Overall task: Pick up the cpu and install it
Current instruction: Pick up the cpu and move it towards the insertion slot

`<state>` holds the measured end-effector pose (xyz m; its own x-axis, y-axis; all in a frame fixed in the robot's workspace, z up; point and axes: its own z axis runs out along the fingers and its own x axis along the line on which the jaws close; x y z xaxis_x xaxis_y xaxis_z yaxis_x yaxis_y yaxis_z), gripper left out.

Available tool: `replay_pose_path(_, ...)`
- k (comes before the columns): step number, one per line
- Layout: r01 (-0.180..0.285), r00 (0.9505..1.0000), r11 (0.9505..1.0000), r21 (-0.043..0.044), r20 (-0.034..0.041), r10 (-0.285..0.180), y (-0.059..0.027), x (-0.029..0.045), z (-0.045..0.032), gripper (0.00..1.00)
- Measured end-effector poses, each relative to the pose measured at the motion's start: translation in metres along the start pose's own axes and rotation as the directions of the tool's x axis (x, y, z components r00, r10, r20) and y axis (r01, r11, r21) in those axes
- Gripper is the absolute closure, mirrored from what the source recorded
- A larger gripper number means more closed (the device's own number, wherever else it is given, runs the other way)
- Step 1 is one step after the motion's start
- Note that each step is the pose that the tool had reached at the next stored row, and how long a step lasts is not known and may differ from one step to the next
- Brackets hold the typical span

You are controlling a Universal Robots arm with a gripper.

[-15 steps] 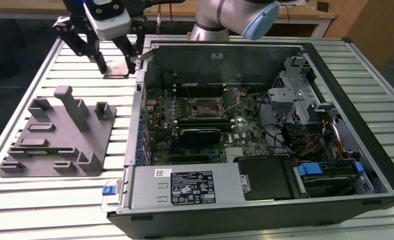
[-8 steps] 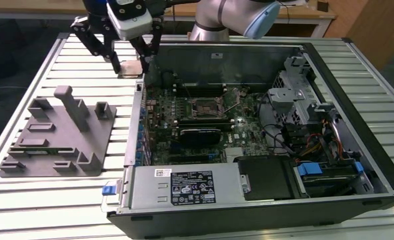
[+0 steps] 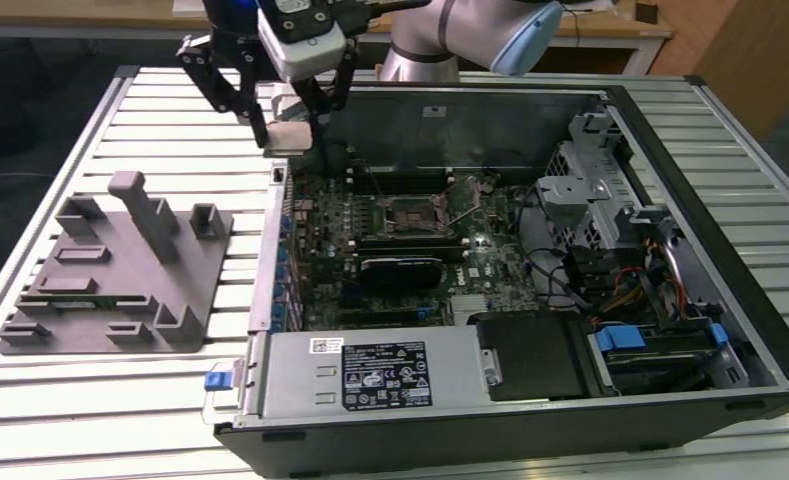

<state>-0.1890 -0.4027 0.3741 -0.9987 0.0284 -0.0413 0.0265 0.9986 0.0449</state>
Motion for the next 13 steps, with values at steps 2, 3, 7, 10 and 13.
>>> replay_pose_path(2, 0.000, 1.0000, 1.0000, 0.0000, 0.0000, 0.000, 0.0006, -0.0045, 0.0013, 0.46)
replay_pose_path(3, 0.000, 1.0000, 1.0000, 0.0000, 0.0000, 0.000, 0.0011, -0.0069, 0.0021, 0.46)
replay_pose_path(7, 0.000, 1.0000, 1.0000, 0.0000, 0.0000, 0.000, 0.0031, -0.0167, 0.0060, 0.46)
replay_pose_path(10, 0.000, 1.0000, 1.0000, -0.0001, 0.0000, 0.000, 0.0052, -0.0248, 0.0096, 0.46)
replay_pose_path(13, 0.000, 1.0000, 1.0000, 0.0001, -0.0001, 0.000, 0.0074, -0.0327, 0.0138, 0.46)
